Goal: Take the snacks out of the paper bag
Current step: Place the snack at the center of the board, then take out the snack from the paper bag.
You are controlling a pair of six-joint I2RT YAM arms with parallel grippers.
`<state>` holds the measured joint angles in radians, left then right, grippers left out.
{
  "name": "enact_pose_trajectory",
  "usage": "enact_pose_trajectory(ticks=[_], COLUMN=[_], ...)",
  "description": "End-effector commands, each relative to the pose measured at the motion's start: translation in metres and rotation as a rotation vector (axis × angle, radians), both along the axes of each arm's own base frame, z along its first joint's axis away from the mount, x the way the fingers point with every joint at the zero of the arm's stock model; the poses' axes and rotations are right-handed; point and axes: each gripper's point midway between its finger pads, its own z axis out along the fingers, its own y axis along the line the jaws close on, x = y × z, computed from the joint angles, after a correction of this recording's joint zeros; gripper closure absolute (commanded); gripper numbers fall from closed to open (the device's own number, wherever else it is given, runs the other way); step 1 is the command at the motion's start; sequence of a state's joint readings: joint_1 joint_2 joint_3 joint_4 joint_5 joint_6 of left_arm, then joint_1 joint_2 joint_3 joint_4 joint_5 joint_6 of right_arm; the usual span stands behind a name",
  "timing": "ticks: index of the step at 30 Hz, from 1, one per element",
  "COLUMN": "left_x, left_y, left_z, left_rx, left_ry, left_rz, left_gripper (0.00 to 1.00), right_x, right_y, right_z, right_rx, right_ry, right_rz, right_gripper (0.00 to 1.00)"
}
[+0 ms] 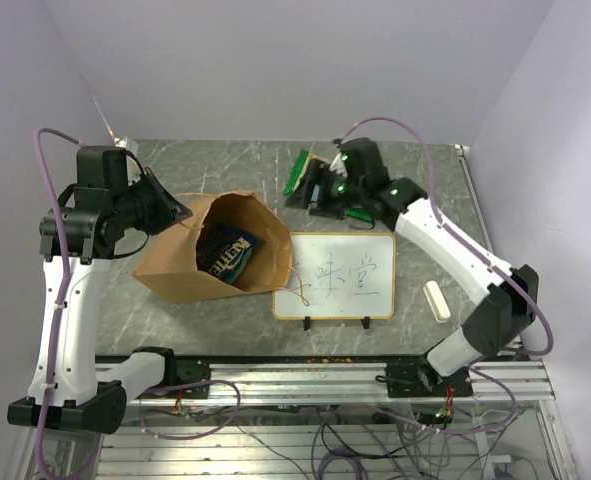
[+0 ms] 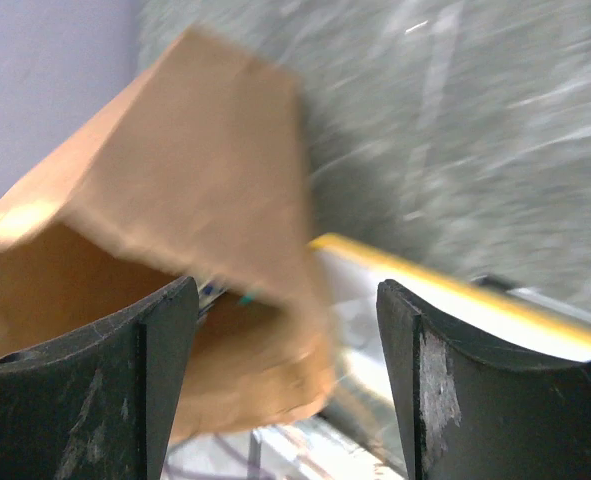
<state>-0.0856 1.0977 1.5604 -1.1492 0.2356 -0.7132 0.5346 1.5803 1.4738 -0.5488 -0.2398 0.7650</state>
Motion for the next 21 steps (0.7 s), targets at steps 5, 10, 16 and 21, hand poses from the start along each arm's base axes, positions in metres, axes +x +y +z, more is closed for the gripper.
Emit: enact_pose_trajectory(ticks=[5,10,16,21], left_x=[0.005,0.008,0.005,0.002], left_y=[-0.002,-0.003,-0.01,-0.011], left_z=[0.011,0.01,0.011,0.014], left_rx=[-0.021,-0.034,-0.068,-0.072], left_ry=[-0.05,-0.062,-0.072,-0.077], left_rz=[-0.013,-0.004,-0.034,-0.046], left_gripper=[0.93,0.93,0.93,0.93], right_x=[-0.082,-0.092,-0.097,-0.099], right_y=[0.115,0.144,0.132,0.143], right_z=[0.035,0.006,-0.032,-0.053], right_rx=[0.169,0.216,0.034,0.085], right_ry=[-0.079,-0.061,0.008,0.088], right_rz=[0.104,-0.005,-0.026,-0.058], right_gripper=[0.29,0.29,0.29,0.3])
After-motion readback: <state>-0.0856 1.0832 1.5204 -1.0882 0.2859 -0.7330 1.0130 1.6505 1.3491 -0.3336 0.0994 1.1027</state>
